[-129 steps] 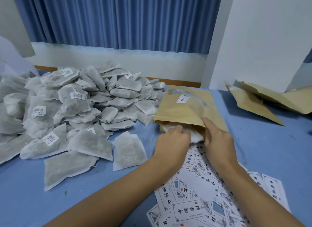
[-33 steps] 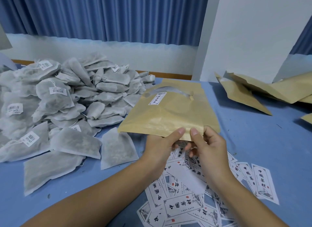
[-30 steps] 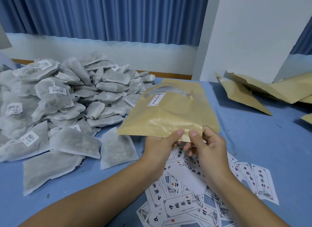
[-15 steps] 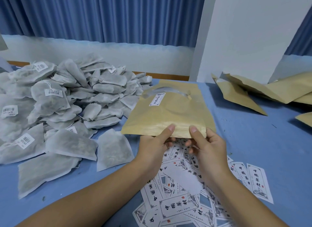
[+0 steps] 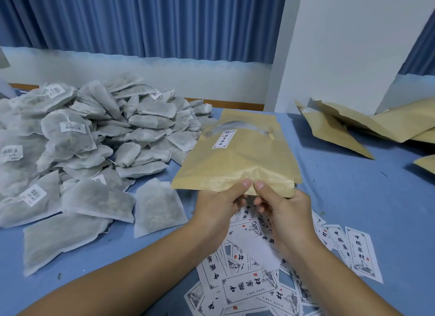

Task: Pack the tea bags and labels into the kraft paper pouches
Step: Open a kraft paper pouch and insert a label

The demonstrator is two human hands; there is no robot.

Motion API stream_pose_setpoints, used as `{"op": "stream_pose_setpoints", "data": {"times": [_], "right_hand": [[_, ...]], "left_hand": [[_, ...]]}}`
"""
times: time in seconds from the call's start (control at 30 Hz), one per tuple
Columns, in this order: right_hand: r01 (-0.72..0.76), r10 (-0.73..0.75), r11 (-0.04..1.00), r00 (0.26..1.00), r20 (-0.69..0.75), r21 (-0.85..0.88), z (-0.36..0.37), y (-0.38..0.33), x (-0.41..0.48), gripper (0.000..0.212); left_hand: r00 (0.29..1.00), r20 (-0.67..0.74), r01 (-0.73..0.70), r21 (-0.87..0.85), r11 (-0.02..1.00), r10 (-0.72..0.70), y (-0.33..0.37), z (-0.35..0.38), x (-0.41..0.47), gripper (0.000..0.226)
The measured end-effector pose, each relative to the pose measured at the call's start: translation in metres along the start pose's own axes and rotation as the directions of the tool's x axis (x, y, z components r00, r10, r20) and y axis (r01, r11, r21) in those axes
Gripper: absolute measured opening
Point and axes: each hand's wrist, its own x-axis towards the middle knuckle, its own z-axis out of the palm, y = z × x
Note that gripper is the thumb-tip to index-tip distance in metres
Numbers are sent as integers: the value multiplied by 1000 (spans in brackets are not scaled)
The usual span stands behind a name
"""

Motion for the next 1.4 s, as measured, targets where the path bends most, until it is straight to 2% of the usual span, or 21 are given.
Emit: {"op": "stream_pose_setpoints", "data": {"times": [0.13, 0.23, 0.3, 0.47, 0.63, 0.77, 0.87, 0.9, 1.0, 1.13, 1.23, 1.3, 1.4], "right_hand": [[4, -4, 999, 1000, 3, 36, 1, -3, 1, 15], [-5, 10, 993, 999, -44, 118, -1, -5, 3, 9], [26, -19, 994, 998, -64, 106, -4, -7, 4, 9], [-9, 9, 993, 1000, 5, 116, 1, -3, -1, 1], [-33, 25, 993, 997, 70, 110, 0, -9, 0, 11], [-20, 12, 995, 997, 77, 93, 4, -7, -2, 15], [-27, 23, 998, 998, 65, 62, 3, -6, -2, 7], [-34, 30, 998, 997, 65, 61, 3, -6, -1, 7], [-35, 27, 995, 995, 94, 94, 3, -12, 1, 12], [-59, 42, 983, 994, 100, 174, 2, -16, 2, 24], [-41, 29, 976, 998, 55, 213, -1, -15, 1, 29], [-13, 4, 984, 999, 49, 175, 0, -11, 0, 22], [40, -44, 998, 996, 75, 58, 2, -6, -1, 14]], "left_hand": [[1000, -3, 5, -17, 1000, -5, 1, 2, 0, 4], [998, -65, 18, -51, 999, -21, 1, -1, 3, 10], [997, -67, 19, -50, 999, -22, 1, -3, 3, 10], [1000, 15, 17, -49, 999, -16, -2, -2, -1, 13], [999, 27, 24, -102, 994, -21, 0, -2, 0, 12], [999, 34, 0, -69, 998, 2, 1, -1, -1, 27], [999, 34, -17, -47, 999, 18, 0, 0, -2, 7], [999, 41, -26, -47, 999, 28, 0, 0, -1, 8], [996, 80, -28, -59, 998, 33, 4, 3, -1, 7], [999, 9, -33, -88, 996, 34, 6, 1, 0, 29], [1000, -19, -16, -83, 996, 15, 5, -2, 0, 13], [1000, 13, -12, -44, 999, 13, 3, -2, 0, 4], [998, 70, -9, -4, 1000, 9, 1, -1, -3, 12]]}}
